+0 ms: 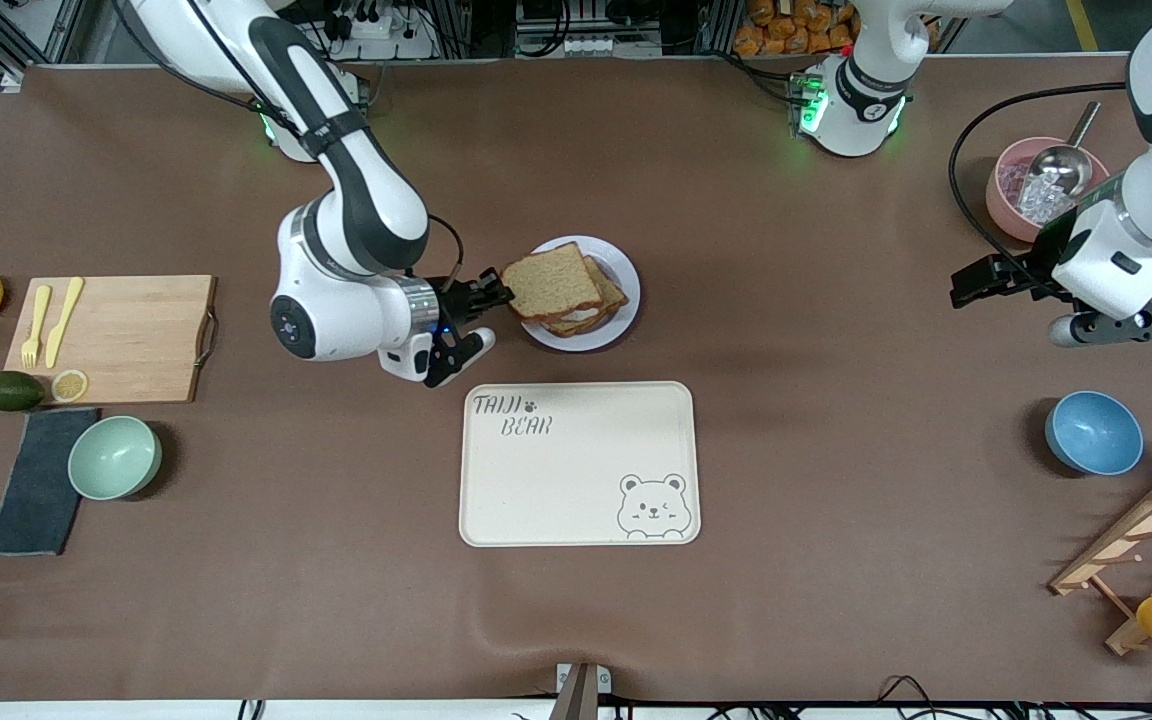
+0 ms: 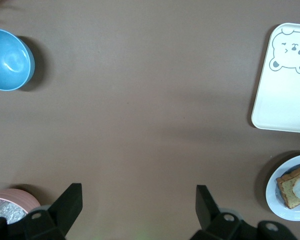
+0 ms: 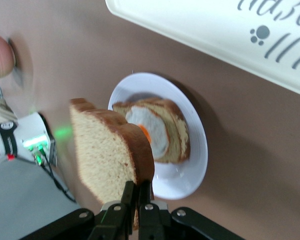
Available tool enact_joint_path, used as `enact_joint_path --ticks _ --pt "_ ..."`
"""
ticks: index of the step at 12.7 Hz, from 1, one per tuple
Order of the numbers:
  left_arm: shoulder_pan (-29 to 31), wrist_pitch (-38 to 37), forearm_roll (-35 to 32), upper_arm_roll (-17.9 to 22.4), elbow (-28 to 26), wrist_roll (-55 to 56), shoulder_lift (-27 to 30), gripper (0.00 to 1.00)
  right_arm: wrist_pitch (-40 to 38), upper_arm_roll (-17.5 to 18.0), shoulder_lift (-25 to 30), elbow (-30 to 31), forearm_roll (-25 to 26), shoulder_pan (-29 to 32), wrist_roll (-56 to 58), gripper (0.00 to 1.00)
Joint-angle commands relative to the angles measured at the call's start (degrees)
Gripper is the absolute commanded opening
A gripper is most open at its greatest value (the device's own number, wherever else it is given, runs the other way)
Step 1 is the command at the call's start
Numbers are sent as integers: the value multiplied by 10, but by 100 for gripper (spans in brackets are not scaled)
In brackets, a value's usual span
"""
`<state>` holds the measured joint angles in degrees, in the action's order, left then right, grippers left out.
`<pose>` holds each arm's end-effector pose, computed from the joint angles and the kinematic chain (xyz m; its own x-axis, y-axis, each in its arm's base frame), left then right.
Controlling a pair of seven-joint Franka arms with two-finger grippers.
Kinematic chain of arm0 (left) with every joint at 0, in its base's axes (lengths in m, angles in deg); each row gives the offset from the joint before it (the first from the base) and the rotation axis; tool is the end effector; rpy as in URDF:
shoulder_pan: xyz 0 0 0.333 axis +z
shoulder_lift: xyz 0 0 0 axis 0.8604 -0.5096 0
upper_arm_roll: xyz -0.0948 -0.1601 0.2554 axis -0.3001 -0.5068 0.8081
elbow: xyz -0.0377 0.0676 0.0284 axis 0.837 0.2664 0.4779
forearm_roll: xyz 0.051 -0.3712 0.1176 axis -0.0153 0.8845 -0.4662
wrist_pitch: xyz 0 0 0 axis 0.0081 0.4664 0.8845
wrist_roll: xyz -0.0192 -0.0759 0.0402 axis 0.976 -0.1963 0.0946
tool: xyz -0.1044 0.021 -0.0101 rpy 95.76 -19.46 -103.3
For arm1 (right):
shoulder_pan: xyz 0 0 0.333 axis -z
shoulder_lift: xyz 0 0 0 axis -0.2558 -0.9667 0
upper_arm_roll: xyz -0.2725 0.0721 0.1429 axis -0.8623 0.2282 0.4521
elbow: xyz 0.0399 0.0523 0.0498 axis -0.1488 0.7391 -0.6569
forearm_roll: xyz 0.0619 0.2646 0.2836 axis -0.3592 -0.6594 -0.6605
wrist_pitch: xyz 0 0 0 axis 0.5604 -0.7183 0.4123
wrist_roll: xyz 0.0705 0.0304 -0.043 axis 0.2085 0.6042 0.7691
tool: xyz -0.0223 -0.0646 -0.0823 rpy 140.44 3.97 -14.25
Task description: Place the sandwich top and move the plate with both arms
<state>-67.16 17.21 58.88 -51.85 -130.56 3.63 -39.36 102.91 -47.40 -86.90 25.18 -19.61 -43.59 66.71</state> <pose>0.5675 -0.0588 0.5510 0.9895 0.1075 -0.0971 0.1101 -0.9937 0.0220 0.5154 0.3354 0.2868 0.8721 0.4686 -0.1410 0.2677 -0.6980 -0.6641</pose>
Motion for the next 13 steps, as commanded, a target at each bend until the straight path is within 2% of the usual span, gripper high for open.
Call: enact_joint_path --ticks 1,7,11,12,13 --pt "1 17 13 -1 -16 6 6 100 58 -7 -3 31 -43 -45 12 0" --pt "-5 30 26 -3 -36 7 1 100 96 -7 -4 80 -57 -52 55 0" --pt "-6 30 42 -3 -36 7 -11 100 107 -7 -4 81 -65 -60 55 0" --pt "-6 30 42 -4 -37 7 -16 100 105 -7 -4 81 -65 -60 54 36" --pt "-7 30 43 -5 -41 7 -17 100 104 -7 -3 81 -65 -60 52 99"
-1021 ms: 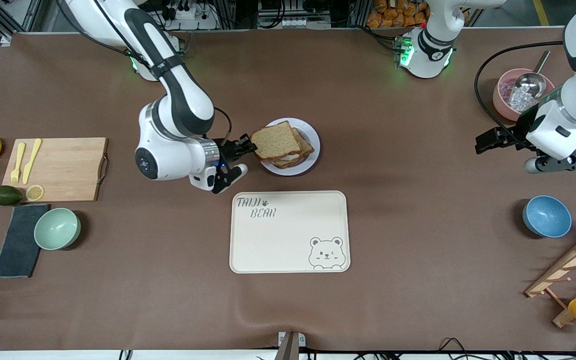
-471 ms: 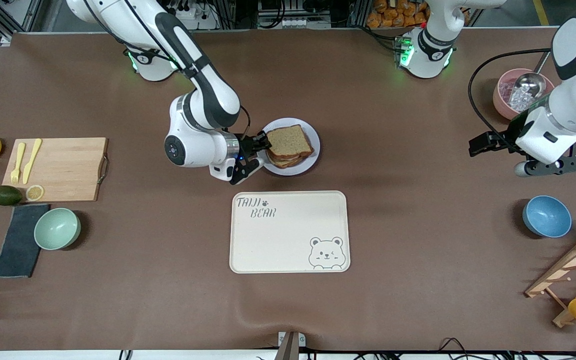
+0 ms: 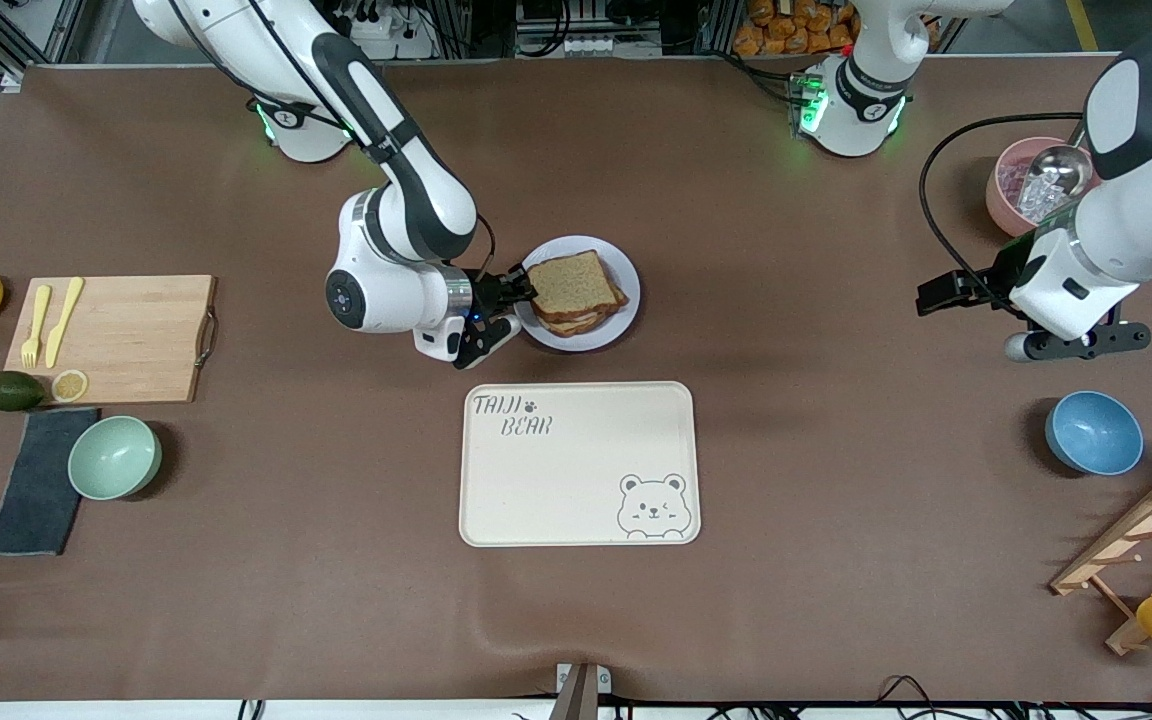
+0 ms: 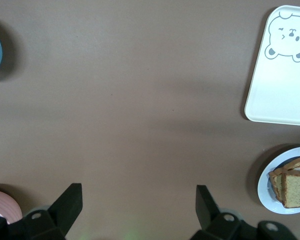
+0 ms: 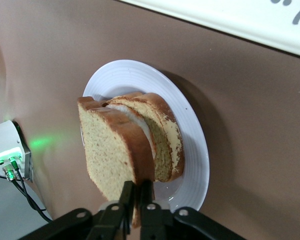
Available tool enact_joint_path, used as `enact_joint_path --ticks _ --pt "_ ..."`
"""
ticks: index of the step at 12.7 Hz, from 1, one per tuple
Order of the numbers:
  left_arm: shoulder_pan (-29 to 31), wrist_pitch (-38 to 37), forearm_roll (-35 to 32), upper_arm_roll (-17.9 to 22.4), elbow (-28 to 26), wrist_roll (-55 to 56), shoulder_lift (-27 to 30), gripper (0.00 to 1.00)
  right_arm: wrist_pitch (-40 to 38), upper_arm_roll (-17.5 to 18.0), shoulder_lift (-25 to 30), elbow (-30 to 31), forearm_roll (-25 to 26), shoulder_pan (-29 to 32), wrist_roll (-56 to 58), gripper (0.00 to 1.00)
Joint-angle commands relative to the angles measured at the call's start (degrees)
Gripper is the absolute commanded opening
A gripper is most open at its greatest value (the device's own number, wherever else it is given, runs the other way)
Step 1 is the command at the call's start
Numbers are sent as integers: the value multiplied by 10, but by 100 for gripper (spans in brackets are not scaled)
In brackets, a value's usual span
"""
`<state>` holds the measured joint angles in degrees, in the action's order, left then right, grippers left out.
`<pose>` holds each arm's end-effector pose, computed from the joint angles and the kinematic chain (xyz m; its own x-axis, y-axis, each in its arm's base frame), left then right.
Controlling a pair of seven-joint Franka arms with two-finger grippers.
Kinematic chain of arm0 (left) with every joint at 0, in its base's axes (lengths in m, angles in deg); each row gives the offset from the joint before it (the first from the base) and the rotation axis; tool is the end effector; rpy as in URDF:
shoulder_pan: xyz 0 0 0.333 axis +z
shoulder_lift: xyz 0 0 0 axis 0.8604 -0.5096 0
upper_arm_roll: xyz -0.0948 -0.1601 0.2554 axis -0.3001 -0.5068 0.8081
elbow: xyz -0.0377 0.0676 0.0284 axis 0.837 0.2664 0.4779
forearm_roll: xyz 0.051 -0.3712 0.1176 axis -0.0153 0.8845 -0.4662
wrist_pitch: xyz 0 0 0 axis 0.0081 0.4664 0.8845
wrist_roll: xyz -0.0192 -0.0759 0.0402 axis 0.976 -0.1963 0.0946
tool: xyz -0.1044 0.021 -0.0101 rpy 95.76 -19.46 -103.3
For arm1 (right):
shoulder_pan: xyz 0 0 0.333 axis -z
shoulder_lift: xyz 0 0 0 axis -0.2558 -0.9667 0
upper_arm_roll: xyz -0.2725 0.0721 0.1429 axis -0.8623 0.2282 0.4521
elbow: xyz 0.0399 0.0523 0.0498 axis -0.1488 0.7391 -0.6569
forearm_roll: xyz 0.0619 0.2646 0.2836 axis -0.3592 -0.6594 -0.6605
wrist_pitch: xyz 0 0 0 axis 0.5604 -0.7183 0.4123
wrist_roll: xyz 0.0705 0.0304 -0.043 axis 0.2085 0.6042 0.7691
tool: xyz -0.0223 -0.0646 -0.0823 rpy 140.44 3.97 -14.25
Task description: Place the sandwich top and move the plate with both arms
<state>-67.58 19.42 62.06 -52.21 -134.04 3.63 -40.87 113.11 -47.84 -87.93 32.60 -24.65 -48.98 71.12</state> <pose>0.5690 -0.0721 0.5107 0.9827 0.1016 -0.1551 0.1126 -0.9916 0.0638 0.4721 0.3528 0.2310 0.8828 0.4542 -0.1201 0.2800 -0.7140 -0.6417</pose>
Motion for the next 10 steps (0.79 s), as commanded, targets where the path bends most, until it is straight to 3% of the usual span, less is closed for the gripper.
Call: enact_joint_path --ticks 1,4,6,10 --pt "-5 9 15 -2 -11 7 -3 100 0 -3 10 6 -15 -6 7 100" --pt "-7 18 31 -3 -25 7 -9 100 -29 -8 29 6 -11 11 4 100" --pt "-16 21 31 -4 -30 7 -15 100 -77 -17 48 4 3 55 4 100" --pt "-30 30 31 -10 -47 9 -20 100 -94 -36 79 -8 153 140 5 100"
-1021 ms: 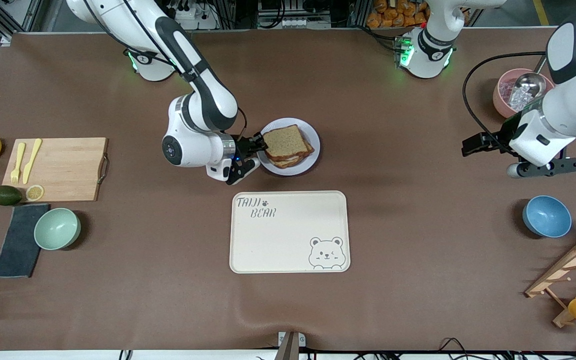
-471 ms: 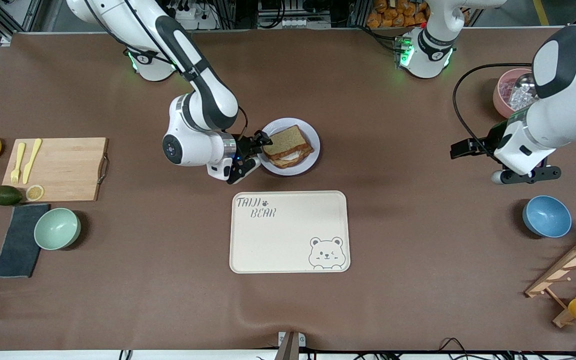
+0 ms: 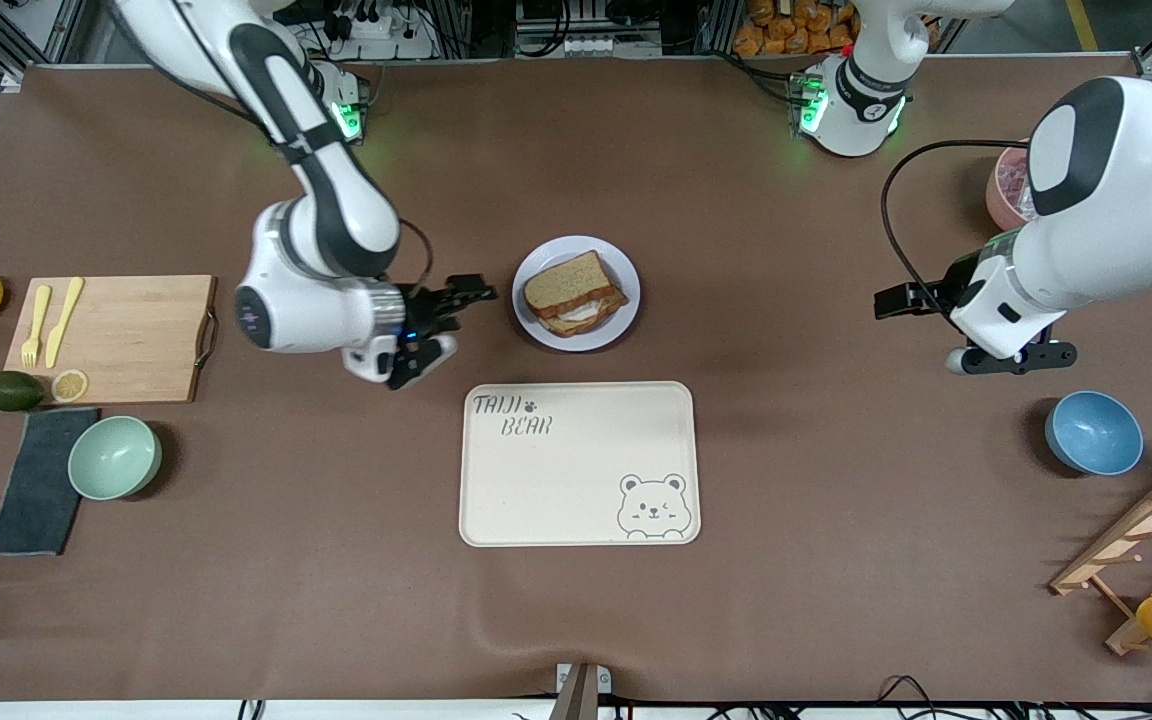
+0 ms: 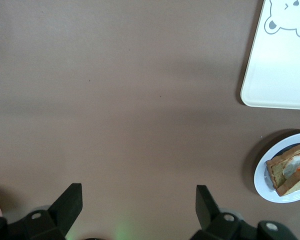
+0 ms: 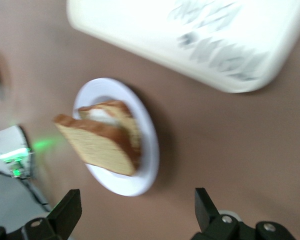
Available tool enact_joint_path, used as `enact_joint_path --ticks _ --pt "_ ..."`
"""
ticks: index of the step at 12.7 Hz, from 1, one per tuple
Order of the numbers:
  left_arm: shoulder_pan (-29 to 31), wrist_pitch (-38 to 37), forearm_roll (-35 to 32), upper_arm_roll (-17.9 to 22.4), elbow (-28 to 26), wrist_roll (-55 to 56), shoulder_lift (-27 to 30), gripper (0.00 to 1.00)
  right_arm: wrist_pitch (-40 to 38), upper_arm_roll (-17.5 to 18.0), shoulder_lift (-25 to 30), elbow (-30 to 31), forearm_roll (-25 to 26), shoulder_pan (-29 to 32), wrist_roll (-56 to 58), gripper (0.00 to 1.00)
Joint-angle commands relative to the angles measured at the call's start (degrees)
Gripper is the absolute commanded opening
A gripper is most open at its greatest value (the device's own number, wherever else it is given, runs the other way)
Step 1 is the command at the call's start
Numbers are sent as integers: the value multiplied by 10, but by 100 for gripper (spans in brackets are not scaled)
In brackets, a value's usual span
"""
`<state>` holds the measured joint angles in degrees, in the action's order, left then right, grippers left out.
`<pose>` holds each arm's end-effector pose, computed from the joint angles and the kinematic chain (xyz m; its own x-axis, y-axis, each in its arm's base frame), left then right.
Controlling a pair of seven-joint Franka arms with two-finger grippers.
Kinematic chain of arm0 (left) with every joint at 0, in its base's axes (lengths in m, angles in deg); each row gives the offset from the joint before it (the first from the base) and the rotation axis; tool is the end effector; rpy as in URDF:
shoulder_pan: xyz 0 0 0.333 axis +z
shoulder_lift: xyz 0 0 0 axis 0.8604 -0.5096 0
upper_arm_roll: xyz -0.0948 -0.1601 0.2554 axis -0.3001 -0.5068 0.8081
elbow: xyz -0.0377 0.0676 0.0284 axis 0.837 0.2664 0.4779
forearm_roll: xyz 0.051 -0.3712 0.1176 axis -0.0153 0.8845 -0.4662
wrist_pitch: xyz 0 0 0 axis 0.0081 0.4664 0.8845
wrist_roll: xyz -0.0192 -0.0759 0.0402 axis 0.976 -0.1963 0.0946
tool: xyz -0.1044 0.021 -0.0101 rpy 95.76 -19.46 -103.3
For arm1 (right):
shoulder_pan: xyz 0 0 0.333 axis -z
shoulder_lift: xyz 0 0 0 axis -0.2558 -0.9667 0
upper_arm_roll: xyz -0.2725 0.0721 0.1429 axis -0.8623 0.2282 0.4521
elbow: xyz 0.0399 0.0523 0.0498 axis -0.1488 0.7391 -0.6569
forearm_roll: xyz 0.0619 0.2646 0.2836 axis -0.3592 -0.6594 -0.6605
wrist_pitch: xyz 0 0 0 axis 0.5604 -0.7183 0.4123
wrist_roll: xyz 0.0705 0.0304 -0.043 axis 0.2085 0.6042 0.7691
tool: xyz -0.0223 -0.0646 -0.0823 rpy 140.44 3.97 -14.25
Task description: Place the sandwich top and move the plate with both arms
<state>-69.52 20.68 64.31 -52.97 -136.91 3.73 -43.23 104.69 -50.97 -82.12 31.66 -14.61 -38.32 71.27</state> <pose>0.5661 -0.1024 0.4659 0.9711 0.0655 -0.2296 0.0867 -0.9927 0.0835 0.5339 0.2367 0.2884 0.9027 0.4181 -0.1017 0.2812 -0.7521 -0.5960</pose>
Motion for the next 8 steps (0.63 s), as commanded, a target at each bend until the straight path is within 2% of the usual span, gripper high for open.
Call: enact_joint_path --ticks 1,4,6,8 --pt "-13 29 14 -3 -34 8 5 100 -15 -13 23 -8 93 53 5 100" --pt "-13 68 97 -12 -91 8 7 100 -30 -32 27 -58 195 119 8 100" --pt "-14 96 131 -42 -108 8 3 100 -50 -44 42 -90 274 150 5 100" --pt "-20 101 178 -55 -109 8 -21 100 -93 -70 75 -119 302 166 5 100"
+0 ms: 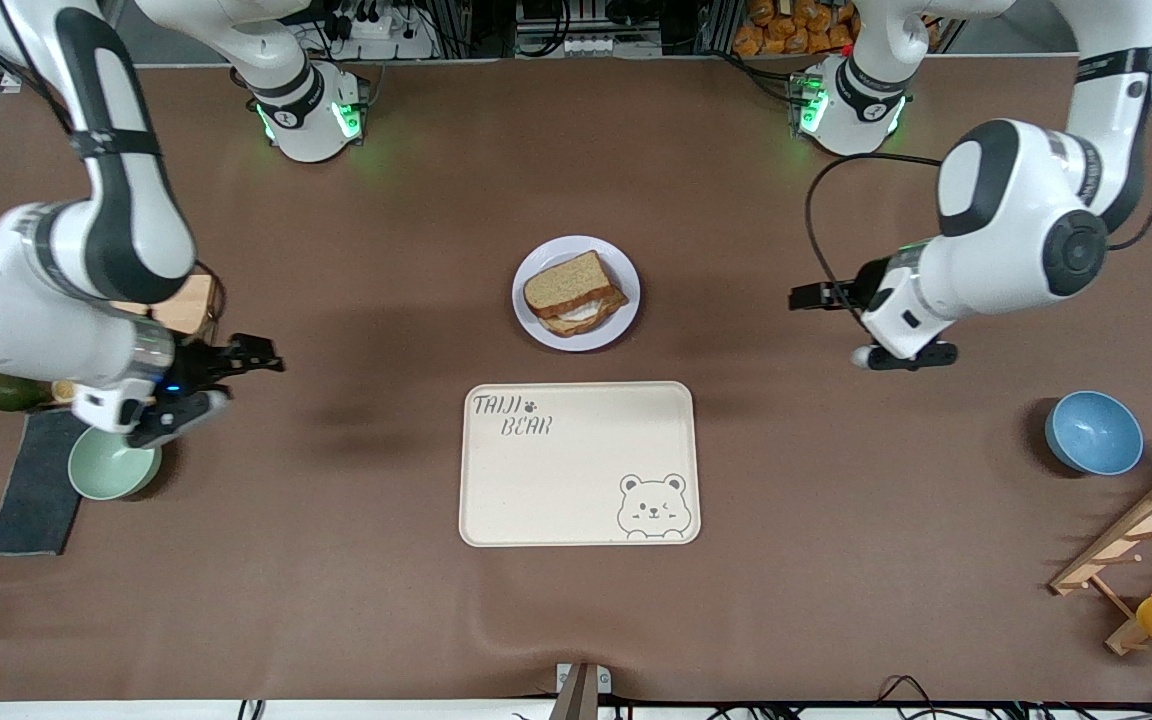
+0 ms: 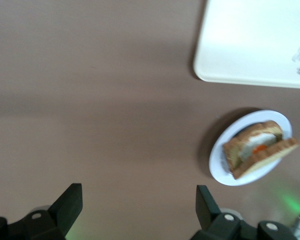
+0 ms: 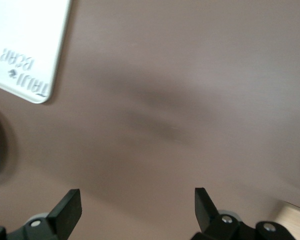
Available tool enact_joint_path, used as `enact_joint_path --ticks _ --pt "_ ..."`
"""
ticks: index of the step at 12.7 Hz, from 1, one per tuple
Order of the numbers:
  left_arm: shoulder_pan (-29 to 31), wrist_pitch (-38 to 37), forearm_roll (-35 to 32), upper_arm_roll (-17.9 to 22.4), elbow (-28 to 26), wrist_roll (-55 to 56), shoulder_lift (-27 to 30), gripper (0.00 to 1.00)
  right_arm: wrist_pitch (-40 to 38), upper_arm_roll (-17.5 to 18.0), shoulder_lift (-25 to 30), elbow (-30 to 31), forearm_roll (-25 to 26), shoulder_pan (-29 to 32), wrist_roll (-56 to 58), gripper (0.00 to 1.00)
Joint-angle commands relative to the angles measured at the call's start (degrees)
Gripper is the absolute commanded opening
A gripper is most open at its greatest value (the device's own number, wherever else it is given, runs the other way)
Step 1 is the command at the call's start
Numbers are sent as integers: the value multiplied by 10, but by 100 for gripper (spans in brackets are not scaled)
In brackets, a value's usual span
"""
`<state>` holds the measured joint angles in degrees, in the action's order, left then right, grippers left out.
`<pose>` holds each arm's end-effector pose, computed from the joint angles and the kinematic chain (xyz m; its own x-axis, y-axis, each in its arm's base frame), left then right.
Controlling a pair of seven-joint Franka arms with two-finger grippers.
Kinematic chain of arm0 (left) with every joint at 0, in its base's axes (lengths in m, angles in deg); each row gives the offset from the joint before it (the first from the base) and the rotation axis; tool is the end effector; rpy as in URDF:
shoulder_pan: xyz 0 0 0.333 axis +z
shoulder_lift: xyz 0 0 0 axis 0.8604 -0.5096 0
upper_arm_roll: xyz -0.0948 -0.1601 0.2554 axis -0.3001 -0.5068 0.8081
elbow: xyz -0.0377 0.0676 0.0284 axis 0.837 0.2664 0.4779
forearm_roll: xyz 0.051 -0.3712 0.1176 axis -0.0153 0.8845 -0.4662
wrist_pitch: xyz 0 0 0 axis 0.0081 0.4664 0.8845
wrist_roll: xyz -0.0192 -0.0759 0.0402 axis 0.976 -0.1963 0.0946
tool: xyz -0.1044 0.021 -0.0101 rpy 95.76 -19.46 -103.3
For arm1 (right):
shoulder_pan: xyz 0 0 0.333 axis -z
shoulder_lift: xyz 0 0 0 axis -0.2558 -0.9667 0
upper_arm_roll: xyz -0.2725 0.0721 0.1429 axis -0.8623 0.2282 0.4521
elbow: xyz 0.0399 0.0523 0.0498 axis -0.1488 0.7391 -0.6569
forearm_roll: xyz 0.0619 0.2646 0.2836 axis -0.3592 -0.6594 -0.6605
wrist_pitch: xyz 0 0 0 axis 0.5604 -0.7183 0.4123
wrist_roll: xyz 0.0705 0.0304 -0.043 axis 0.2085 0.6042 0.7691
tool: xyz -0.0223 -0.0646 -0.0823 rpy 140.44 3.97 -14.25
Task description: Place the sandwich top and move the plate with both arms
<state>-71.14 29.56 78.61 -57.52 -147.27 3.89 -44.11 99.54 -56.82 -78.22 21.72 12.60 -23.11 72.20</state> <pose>0.5337 -0.1736 0.3910 0.9438 0.0439 -0.3277 0.1391 -0.9519 0.2731 0.6114 0.0122 0.3889 0.9293 0.3673 -0.0375 0.3491 -0.9073 -0.2344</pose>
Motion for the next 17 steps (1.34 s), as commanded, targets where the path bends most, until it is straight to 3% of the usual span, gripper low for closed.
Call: enact_joint_path --ticks 1,4,7,10,12,14,17 --pt "-3 12 59 -11 -5 6 -24 100 -92 -25 44 -52 37 18 -5 100" --pt "-5 12 122 -12 -6 -2 -49 100 -190 -29 60 -135 59 18 -66 100" --pt "-12 17 147 -22 -13 -7 -62 100 -256 -18 124 -141 105 24 -175 100" --pt "-11 21 157 -29 -30 -53 -73 100 -293 63 173 -138 110 119 -227 100" --pt "-11 47 189 -29 -55 -104 -73 100 -327 64 186 -138 113 119 -301 100" --pt "-12 80 219 -30 -74 -143 -73 100 -331 61 186 -141 169 98 -311 100" --pt "-12 131 297 -45 -111 -218 -73 100 -330 63 186 -143 164 105 -287 100"
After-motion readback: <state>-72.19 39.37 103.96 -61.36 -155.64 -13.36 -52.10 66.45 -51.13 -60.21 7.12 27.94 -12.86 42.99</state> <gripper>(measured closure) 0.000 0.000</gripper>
